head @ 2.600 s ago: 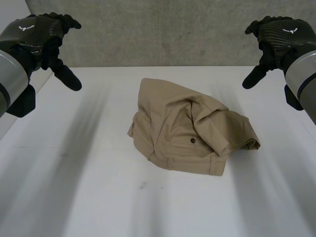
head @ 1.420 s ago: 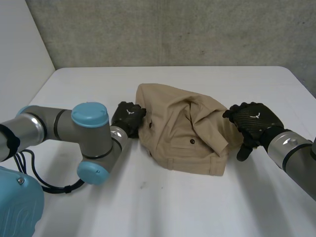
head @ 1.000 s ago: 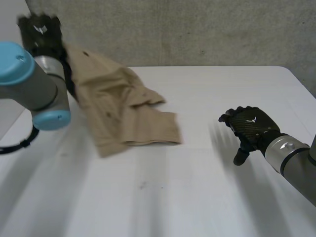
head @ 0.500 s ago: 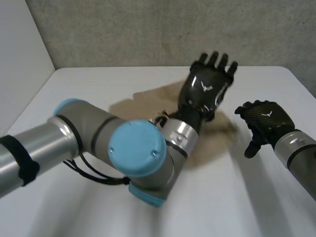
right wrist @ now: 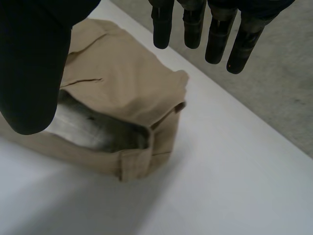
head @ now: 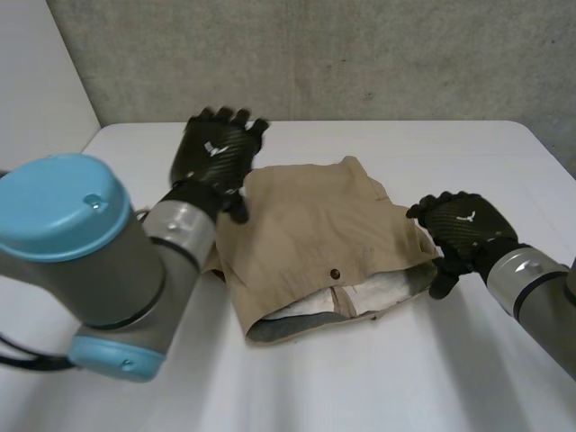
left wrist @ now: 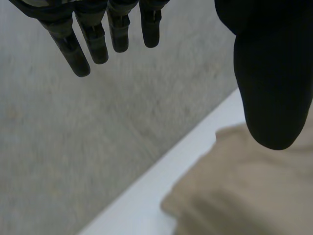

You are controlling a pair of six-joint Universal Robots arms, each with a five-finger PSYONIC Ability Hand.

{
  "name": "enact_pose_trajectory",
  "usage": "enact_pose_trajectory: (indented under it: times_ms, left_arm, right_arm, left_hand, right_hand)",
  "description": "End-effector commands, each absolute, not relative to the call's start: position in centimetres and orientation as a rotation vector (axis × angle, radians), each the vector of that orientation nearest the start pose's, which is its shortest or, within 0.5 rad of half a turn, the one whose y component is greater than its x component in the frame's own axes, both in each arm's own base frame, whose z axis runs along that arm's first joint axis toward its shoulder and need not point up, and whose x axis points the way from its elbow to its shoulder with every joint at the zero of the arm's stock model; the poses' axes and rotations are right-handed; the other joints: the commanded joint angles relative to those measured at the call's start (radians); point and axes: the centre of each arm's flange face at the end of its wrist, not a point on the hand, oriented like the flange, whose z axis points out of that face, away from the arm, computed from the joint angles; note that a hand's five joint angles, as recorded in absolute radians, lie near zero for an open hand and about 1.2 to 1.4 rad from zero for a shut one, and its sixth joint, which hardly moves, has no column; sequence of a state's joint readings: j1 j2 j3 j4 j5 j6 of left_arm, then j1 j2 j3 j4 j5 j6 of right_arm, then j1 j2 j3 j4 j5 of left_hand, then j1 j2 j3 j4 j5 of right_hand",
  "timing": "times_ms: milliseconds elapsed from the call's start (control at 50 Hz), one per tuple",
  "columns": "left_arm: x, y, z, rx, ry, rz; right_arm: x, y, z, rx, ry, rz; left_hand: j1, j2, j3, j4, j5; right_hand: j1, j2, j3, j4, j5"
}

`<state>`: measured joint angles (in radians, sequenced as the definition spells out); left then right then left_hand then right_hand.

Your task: Fold the shorts.

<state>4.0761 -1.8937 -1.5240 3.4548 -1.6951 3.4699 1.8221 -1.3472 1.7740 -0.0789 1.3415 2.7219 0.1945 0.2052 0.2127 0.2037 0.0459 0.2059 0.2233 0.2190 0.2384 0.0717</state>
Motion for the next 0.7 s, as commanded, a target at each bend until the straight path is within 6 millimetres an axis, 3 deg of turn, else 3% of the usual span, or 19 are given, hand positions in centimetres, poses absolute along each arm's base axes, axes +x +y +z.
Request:
enact_pose_trajectory:
  times_ms: [20,120,200,220,280,380,460,580,600,680,700]
  left_arm:
    - [-29.1,-23.2,21.9,0.778,2.318,-2.246]
    - [-27.9,-23.2,21.0,0.727,2.368,-2.201]
    - [-27.2,-23.2,20.6,0.711,2.379,-2.174]
    - [-26.9,-23.2,20.7,0.698,2.377,-2.171]
    - [-26.5,-23.3,20.5,0.680,2.381,-2.158]
    - [-25.8,-23.2,20.5,0.659,2.381,-2.151]
    - [-25.8,-23.2,20.5,0.657,2.380,-2.151]
    - [-25.8,-23.1,20.4,0.658,2.385,-2.148]
    - [-25.8,-23.0,20.3,0.661,2.386,-2.146]
    - [-26.0,-22.8,20.2,0.674,2.395,-2.142]
    - [-26.0,-22.8,20.2,0.675,2.397,-2.138]
  right_arm:
    - [22.6,-26.3,16.9,-1.030,2.321,-1.685]
    - [22.3,-27.9,15.2,-1.098,2.405,-1.681]
    - [21.9,-30.0,14.4,-1.162,2.476,-1.737]
    - [21.9,-30.8,14.7,-1.182,2.482,-1.782]
    - [21.7,-32.5,15.4,-1.201,2.467,-1.864]
    - [19.8,-38.1,16.4,-1.212,2.460,-2.061]
    - [19.4,-41.6,17.4,-1.247,2.419,-2.211]
    - [19.0,-45.2,18.1,-1.221,2.369,-2.353]
    - [19.0,-45.7,18.3,-1.212,2.350,-2.376]
    - [19.1,-45.7,18.7,-1.190,2.355,-2.402]
    - [19.1,-45.5,18.7,-1.183,2.364,-2.393]
  left_hand:
    - [-0.010,-0.021,-0.029,-0.020,-0.036]
    - [-0.013,-0.024,-0.031,-0.022,-0.039]
    - [-0.013,-0.024,-0.031,-0.022,-0.039]
    - [-0.013,-0.024,-0.031,-0.022,-0.039]
    - [-0.013,-0.024,-0.031,-0.022,-0.039]
    - [-0.016,-0.027,-0.034,-0.025,-0.042]
    - [-0.016,-0.027,-0.034,-0.025,-0.042]
    - [-0.019,-0.030,-0.037,-0.028,-0.045]
    - [-0.019,-0.030,-0.037,-0.028,-0.045]
    - [-0.019,-0.030,-0.037,-0.028,-0.045]
    - [-0.019,-0.030,-0.037,-0.028,-0.045]
  right_hand:
    - [0.140,0.123,0.127,0.108,0.100]
    - [0.328,0.310,0.315,0.295,0.287]
    - [1.089,1.072,1.076,1.057,1.049]
    - [1.189,1.172,1.176,1.157,1.149]
    - [1.190,1.173,1.177,1.158,1.150]
    - [1.190,1.173,1.177,1.158,1.150]
    - [1.190,1.173,1.177,1.158,1.150]
    - [1.190,1.173,1.177,1.158,1.150]
    - [1.183,1.165,1.170,1.150,1.142]
    - [0.024,0.006,0.010,-0.009,-0.017]
    - [-0.031,-0.049,-0.044,-0.064,-0.072]
